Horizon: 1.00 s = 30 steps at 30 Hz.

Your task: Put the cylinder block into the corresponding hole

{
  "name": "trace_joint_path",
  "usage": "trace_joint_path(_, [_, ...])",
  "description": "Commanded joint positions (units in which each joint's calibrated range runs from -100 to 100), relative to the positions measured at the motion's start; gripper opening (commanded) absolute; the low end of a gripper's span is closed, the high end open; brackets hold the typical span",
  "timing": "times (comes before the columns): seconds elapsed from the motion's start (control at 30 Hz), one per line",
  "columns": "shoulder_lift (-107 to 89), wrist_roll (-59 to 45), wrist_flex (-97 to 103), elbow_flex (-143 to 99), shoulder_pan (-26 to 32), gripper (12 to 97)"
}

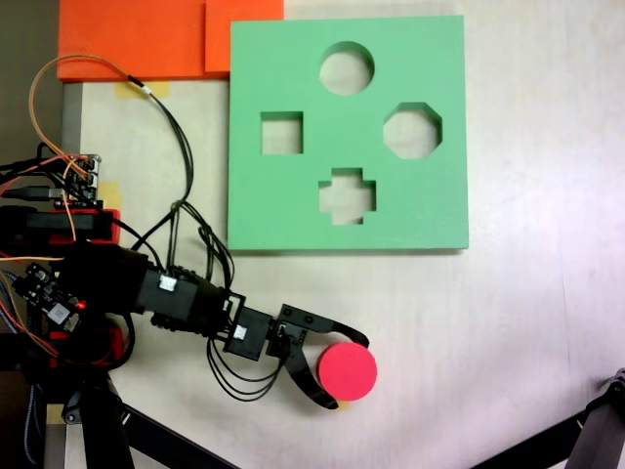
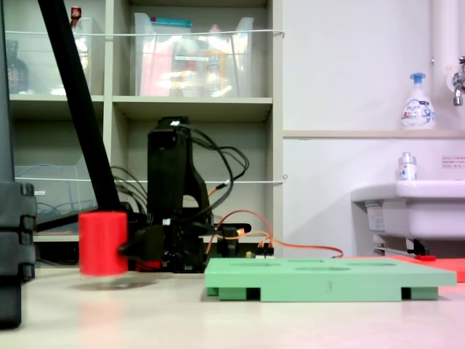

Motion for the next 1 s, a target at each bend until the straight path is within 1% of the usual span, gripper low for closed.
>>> trace_joint_path(0.0, [-12.0, -0.1, 6.5, 0.0, 1.3, 25.2])
trace_joint_path(0.07, [-22.5, -0.1, 4.5, -0.4, 2.7, 25.3])
trace_joint_path(0.23, [-46.4, -0.6, -12.5, 0.5, 7.8, 25.2])
trace_joint_path(0.37, [-55.2, -1.4, -23.0, 4.7, 13.6, 25.2])
trace_joint_path(0.53, [-54.9, -3.0, -30.6, 10.0, 21.1, 25.4])
trace_joint_path(0.7, [-42.4, -3.6, -31.9, 15.3, 27.2, 25.6])
trace_joint_path(0.97, [-21.8, -3.6, -31.4, 25.2, 31.6, 25.7])
